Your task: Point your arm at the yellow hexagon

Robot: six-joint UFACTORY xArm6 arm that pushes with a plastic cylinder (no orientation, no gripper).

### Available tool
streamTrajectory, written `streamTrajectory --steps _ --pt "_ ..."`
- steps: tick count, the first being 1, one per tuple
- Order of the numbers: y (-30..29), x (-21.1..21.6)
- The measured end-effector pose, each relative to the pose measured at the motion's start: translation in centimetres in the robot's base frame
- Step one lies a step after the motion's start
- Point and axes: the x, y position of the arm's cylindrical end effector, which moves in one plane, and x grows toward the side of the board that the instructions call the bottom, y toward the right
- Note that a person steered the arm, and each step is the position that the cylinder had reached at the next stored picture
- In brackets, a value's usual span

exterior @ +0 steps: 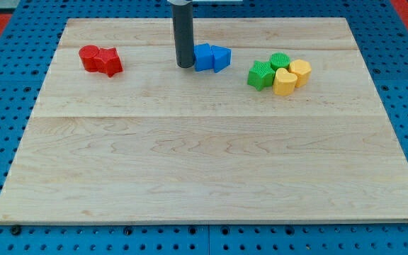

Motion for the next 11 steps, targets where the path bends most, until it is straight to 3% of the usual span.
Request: streamTrajectory --steps 2,4,6,8,11 --pt "1.4 6.8" --pt "15.0 11.4" --pt "28.6 10.3" --pt "29.8 2.7" --pt "26.9 1.5"
